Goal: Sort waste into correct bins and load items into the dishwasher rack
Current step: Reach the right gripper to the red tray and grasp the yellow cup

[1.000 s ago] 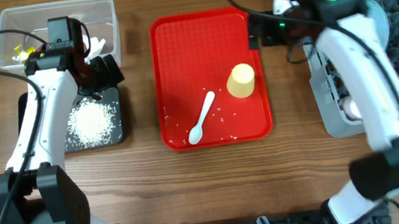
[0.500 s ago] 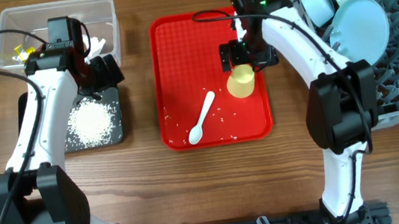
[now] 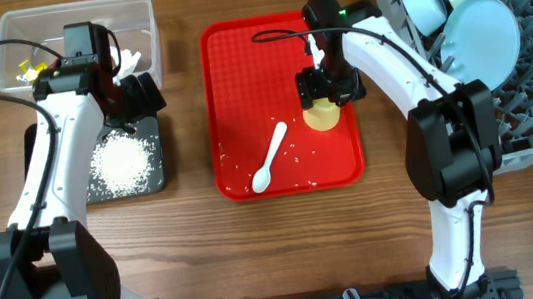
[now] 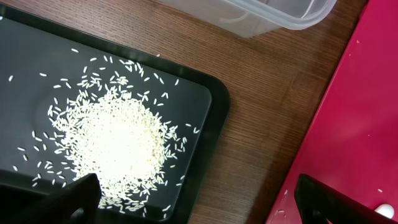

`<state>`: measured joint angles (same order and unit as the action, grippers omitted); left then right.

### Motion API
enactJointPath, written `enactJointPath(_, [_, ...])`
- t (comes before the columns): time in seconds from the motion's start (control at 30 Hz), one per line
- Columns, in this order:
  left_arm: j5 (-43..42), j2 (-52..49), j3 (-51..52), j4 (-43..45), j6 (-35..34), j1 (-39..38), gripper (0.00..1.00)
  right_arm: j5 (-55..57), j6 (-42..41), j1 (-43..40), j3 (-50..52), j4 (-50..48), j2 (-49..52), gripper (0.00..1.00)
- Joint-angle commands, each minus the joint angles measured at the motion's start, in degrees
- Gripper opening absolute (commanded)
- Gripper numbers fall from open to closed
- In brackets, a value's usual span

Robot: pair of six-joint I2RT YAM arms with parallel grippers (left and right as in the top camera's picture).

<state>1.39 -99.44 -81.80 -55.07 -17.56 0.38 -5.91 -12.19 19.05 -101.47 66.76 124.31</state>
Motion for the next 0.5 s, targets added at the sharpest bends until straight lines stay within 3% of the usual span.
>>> enactJointPath(0.0, [-0.5,-0.5,0.2,0.1,-0.9,0.1,1.0,1.6,-0.4,0.1,0.7,0.6,1.0,0.74])
enactJointPath(0.07, [-0.5,-0.5,0.2,0.1,-0.9,0.1,1.0,1.8,-0.4,0.1,0.7,1.3,1.0,0.68])
enactJointPath(0.47, [-0.5,-0.5,0.2,0.1,-0.9,0.1,1.0,5.9,1.9,0.1,-1.4,8.5,0.6,0.58])
